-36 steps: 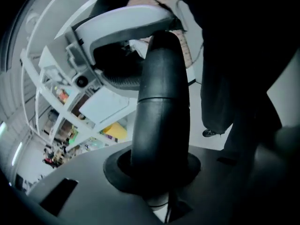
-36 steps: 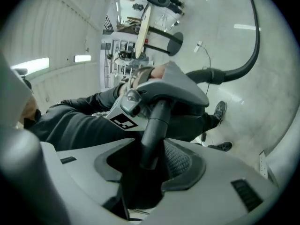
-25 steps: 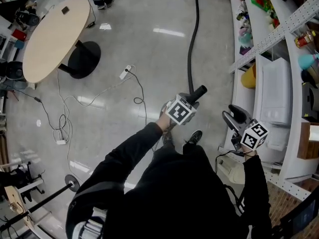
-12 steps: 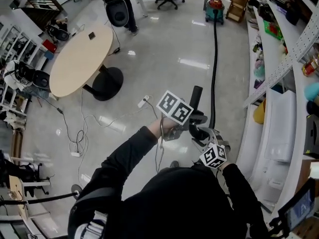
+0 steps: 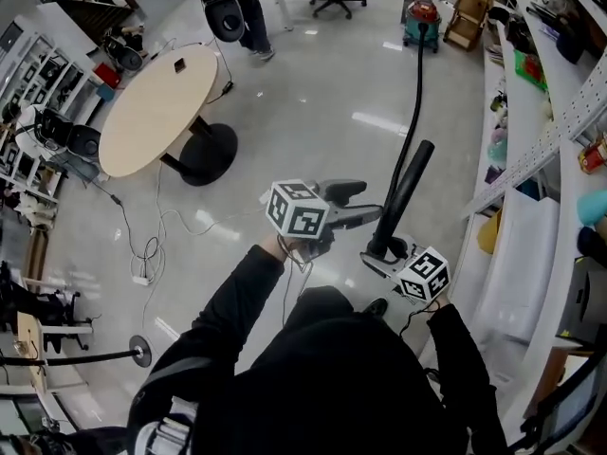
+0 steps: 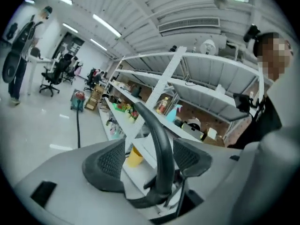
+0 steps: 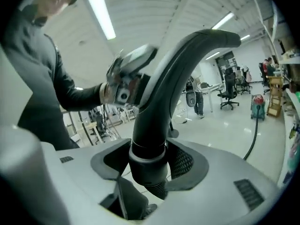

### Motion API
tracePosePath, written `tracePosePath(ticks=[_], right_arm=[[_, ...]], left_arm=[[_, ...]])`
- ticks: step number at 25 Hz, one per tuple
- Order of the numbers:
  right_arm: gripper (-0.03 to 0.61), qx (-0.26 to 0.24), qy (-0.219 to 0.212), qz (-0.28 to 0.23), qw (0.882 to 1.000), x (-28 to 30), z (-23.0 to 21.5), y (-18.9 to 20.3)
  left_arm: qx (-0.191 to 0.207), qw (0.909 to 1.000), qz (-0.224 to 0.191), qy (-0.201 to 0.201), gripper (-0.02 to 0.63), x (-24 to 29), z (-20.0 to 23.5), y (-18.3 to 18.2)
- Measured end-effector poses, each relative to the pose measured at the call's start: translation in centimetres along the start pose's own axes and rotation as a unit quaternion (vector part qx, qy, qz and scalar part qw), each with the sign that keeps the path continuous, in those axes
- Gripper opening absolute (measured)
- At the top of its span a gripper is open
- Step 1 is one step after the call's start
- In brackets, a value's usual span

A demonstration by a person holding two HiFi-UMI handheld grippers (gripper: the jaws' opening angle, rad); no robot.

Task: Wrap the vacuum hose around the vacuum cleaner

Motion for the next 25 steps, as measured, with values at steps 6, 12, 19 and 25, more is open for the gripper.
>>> tracePosePath(ticks=[6, 12, 19, 25], right_arm=[[0.242, 0.151, -0.038, -0.035, 0.987, -1.6, -6.4, -5.9], [0.245, 0.301, -0.048, -0.108, 0.946, 1.0, -13.3, -11.7], [0.250, 0.412, -0.078, -0.184, 0.889, 5.9, -18.8, -19.6], [0.311, 0.376, -0.042, -0.206, 0.903, 8.2, -23.3, -20.8]], left_arm=[[0.091, 0.9910, 0.097, 0.013, 0.319, 1.7, 2.8, 8.9], [0.166, 0.9739, 0.141, 0.063, 0.344, 5.7, 8.3, 11.7], [0.167, 0.9704, 0.127, 0.119, 0.300, 8.6, 14.9, 7.4], [0.041, 0.9650, 0.153, 0.209, 0.178, 8.0, 16.7, 5.0]])
Point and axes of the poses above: the fingertips, and each gripper's own axes: x forward along the fingers, z to its left, y out of its underside, the point moved 2 cm from there along -x, backward along the fingers, and after that the axes turned 2 degrees about -z, right-handed, at the moved point
